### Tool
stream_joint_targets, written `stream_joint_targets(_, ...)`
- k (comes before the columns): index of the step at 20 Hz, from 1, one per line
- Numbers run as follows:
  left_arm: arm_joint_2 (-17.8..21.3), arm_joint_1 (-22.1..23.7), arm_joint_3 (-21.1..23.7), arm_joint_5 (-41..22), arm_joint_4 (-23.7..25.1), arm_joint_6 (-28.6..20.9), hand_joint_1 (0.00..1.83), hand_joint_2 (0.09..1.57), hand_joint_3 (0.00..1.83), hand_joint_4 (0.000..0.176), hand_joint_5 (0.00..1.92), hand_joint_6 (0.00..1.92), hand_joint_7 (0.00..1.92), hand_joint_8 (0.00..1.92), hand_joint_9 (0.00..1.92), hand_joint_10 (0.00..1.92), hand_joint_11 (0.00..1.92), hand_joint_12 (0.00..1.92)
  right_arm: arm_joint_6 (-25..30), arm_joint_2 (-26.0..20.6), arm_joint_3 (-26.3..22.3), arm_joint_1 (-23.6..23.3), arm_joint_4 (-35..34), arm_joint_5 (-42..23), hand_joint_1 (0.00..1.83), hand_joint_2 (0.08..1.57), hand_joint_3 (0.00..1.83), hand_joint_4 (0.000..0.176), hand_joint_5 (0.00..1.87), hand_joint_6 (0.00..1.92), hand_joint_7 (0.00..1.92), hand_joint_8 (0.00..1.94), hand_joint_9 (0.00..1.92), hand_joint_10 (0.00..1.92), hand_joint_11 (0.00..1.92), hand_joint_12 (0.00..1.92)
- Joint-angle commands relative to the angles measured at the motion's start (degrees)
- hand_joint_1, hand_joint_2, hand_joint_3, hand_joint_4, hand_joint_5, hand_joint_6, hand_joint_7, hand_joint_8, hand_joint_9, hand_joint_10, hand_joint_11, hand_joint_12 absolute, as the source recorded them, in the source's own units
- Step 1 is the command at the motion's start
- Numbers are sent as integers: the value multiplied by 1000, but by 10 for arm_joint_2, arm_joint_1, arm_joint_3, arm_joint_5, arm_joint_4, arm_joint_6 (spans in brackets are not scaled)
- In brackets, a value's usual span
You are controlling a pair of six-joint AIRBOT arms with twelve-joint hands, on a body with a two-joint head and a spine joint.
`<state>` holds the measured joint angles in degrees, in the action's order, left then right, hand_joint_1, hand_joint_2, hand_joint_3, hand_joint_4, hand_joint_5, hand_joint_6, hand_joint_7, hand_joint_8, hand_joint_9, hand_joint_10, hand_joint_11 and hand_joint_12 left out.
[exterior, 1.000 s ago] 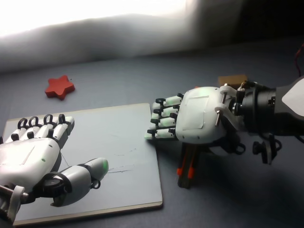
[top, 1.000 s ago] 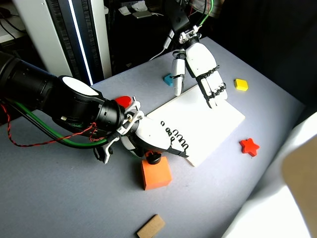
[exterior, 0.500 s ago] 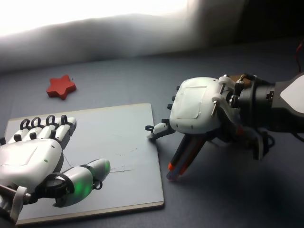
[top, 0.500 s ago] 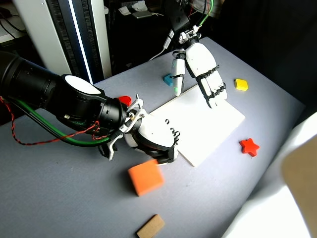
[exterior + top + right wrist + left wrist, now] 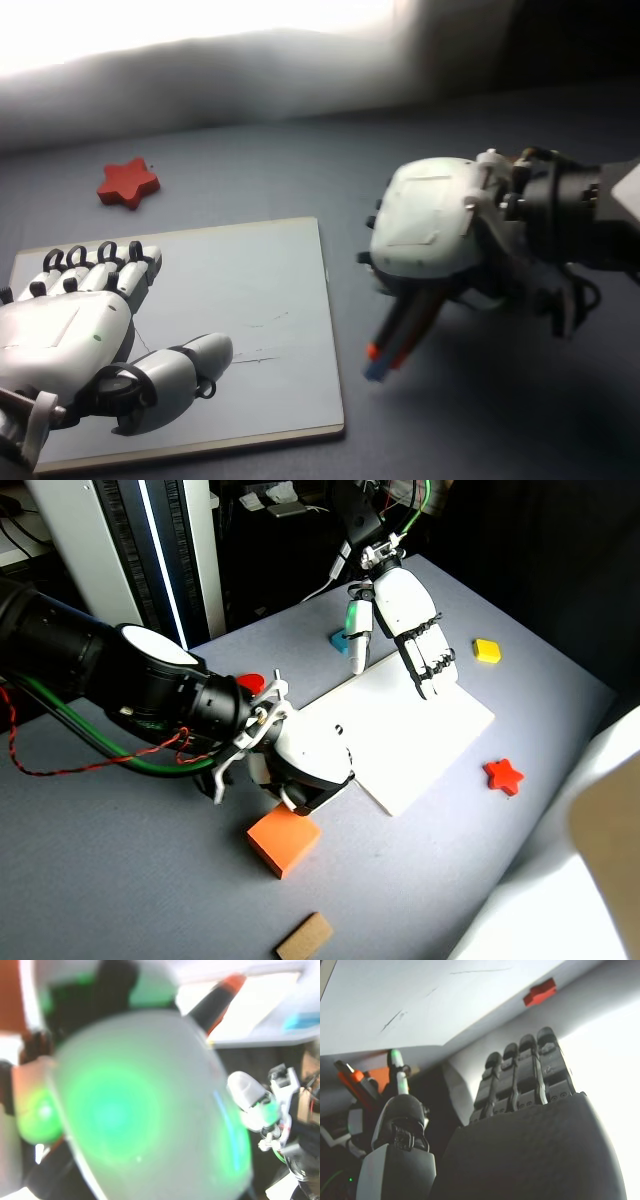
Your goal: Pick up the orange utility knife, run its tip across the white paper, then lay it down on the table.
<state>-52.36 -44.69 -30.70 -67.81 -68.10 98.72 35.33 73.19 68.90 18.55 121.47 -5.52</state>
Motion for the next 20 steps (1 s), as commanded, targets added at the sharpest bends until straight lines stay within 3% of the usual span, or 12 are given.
stream_joint_targets(1,0,3,-4,-46,35,0,0,1249,1,0,0,0,0,0,0,0,0,0,4,-5,-1,-17,0,9,1413,1104,396,176,1363,1921,1567,1941,1723,1921,1805,1921)
stream_joint_targets(4,1,4,-7,-46,35,0,0,1250,2,0,0,0,0,0,0,0,0,0,10,-14,0,-47,-14,-28,1418,1104,391,176,1377,1921,1570,1941,1711,1921,1796,1921)
stream_joint_targets(6,1,7,-10,-46,35,-1,0,1251,2,0,0,0,0,0,0,0,0,0,-32,-16,5,-62,-67,-61,1420,1103,390,176,1378,1921,1570,1941,1710,1921,1795,1921)
stream_joint_targets(8,1,11,-18,-46,35,-3,0,1253,3,0,0,0,0,0,0,0,0,0,-207,-15,23,-74,-227,-134,1439,1095,384,176,1395,1921,1587,1941,1721,1921,1801,1921)
stream_joint_targets(10,2,19,-30,-37,32,-2,0,1253,2,0,0,0,0,0,0,0,0,0,-334,-10,38,-77,-330,-161,1416,1111,395,176,1385,1921,1592,1941,1720,1921,1806,1921)
stream_joint_targets(14,17,35,-65,0,8,17,0,1256,4,0,0,0,0,0,0,0,0,0,-689,10,57,-45,-600,-229,1441,1093,403,176,1403,1921,1596,1941,1724,1921,1807,1921)
stream_joint_targets(16,30,32,-84,14,-3,18,0,1256,3,0,0,0,0,0,0,0,0,0,-906,30,65,-17,-779,-262,1447,1099,406,176,1398,1921,1585,1941,1711,1921,1787,1921)
stream_joint_targets(18,41,26,-97,25,-9,18,0,1258,4,0,0,0,0,0,0,0,0,0,-1019,51,85,3,-845,-319,1453,1092,398,176,1380,1921,1585,1941,1709,1921,1776,1921)
stream_joint_targets(20,54,18,-112,43,-11,17,0,1256,2,0,0,0,0,0,0,0,0,0,-1071,76,109,21,-866,-366,1434,1094,400,176,1375,1921,1583,1941,1712,1921,1786,1921)
